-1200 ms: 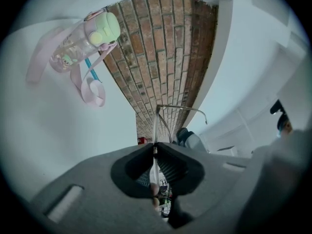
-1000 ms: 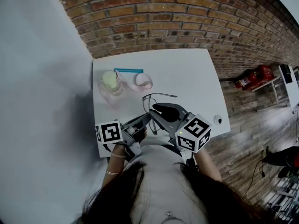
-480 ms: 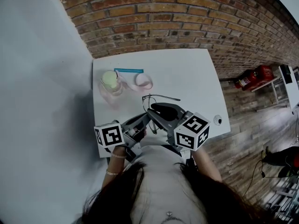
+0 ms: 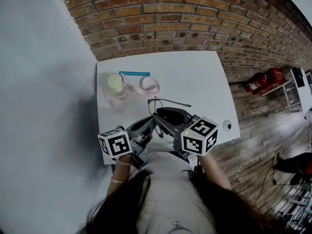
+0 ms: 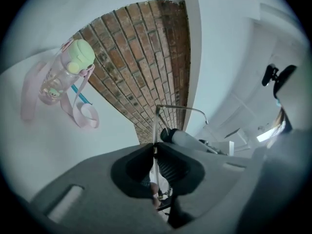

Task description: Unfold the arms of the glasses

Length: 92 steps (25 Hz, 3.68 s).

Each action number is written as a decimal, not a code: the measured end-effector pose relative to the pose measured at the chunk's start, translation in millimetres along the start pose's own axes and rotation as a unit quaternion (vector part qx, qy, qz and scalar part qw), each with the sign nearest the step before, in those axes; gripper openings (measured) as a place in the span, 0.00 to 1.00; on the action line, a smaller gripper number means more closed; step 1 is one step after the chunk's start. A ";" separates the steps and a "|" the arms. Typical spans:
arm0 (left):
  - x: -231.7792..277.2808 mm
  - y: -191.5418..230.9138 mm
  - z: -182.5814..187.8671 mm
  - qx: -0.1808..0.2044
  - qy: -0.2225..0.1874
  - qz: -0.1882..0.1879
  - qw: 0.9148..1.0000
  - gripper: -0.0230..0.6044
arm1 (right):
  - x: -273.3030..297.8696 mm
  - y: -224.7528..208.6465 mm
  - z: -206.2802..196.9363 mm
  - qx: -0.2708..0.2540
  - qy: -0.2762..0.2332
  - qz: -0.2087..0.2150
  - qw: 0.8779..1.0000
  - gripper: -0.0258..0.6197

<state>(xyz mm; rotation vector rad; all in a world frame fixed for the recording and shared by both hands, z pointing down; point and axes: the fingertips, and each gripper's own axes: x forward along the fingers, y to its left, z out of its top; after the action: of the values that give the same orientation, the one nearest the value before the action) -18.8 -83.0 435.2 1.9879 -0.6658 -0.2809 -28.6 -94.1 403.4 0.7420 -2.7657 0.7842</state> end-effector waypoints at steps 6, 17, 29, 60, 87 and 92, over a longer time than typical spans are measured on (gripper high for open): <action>-1.5 1.1 0.9 0.013 -0.005 0.005 1.000 0.07 | 0.8 2.4 0.4 0.005 -0.003 0.004 1.000 0.11; -1.5 2.8 2.0 -0.007 -0.013 -0.003 1.000 0.07 | -1.7 3.4 3.9 -0.004 -0.016 0.002 1.000 0.08; -4.7 11.0 4.0 -0.040 -0.025 -0.001 0.999 0.07 | -9.4 2.9 9.8 -0.010 -0.040 -0.001 0.999 0.09; -8.0 10.5 12.0 -0.172 -0.072 -0.044 0.981 0.07 | -30.8 10.2 28.5 -0.041 -0.085 0.022 0.995 0.09; -15.7 16.8 20.8 -0.211 -0.104 -0.058 0.970 0.07 | -41.0 17.9 37.7 -0.057 -0.111 0.032 0.992 0.09; -16.5 17.4 22.3 -0.216 -0.108 -0.058 0.969 0.07 | -42.4 18.3 39.0 -0.057 -0.113 0.031 0.991 0.09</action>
<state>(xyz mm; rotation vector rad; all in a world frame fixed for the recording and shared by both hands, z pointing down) -48.4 -96.6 438.0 1.5894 -0.5657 -0.6642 -2.5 -83.7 349.8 0.7688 -3.0184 0.5779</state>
